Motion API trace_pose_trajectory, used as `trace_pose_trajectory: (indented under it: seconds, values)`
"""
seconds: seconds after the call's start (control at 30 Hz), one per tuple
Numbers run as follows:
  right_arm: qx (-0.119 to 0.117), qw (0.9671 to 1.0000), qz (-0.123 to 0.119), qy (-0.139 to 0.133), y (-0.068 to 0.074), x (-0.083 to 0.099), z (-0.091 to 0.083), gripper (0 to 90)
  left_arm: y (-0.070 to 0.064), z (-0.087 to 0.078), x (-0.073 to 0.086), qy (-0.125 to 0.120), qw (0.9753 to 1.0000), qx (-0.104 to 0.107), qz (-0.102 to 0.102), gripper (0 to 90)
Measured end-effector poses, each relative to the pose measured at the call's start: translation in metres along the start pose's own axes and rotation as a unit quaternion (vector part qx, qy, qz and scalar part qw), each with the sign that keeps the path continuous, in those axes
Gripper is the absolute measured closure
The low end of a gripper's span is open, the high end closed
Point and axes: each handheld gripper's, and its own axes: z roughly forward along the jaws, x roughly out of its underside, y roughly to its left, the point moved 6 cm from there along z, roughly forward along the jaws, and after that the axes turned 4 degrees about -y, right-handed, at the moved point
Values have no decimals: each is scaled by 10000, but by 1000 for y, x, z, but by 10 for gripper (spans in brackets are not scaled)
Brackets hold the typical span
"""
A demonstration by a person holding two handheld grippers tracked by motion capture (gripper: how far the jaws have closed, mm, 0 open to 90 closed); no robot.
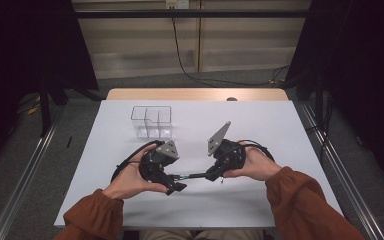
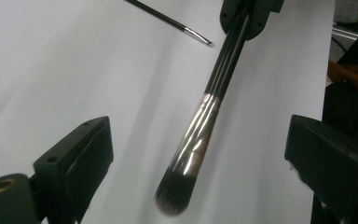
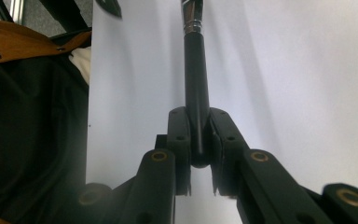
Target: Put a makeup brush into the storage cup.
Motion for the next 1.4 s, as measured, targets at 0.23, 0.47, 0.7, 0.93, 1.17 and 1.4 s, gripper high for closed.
trace_pose_trajectory:
  seconds: [0.23,0.47,0.7,0.93,1.17,1.4]
  values:
    - [101,9995,247,-190,-4,10,-9,799,3,-8,12,-323,9992,-152,-165,41]
    - [222,9986,393,-290,-5,20,-16,798,6,-15,22,-456,9975,-381,-378,41]
    - [334,9970,525,-463,-5,30,-22,798,7,-22,33,-670,9946,-617,-496,41]
    - [422,9955,607,-586,2,38,-22,798,0,-26,44,-805,9922,-780,-545,41]
    - [477,9914,753,-962,6,44,-20,798,-4,-29,50,-1007,9892,-834,-661,41]
    - [580,9835,929,-1439,2,47,-14,798,-3,-30,54,-1136,9858,-922,-819,41]
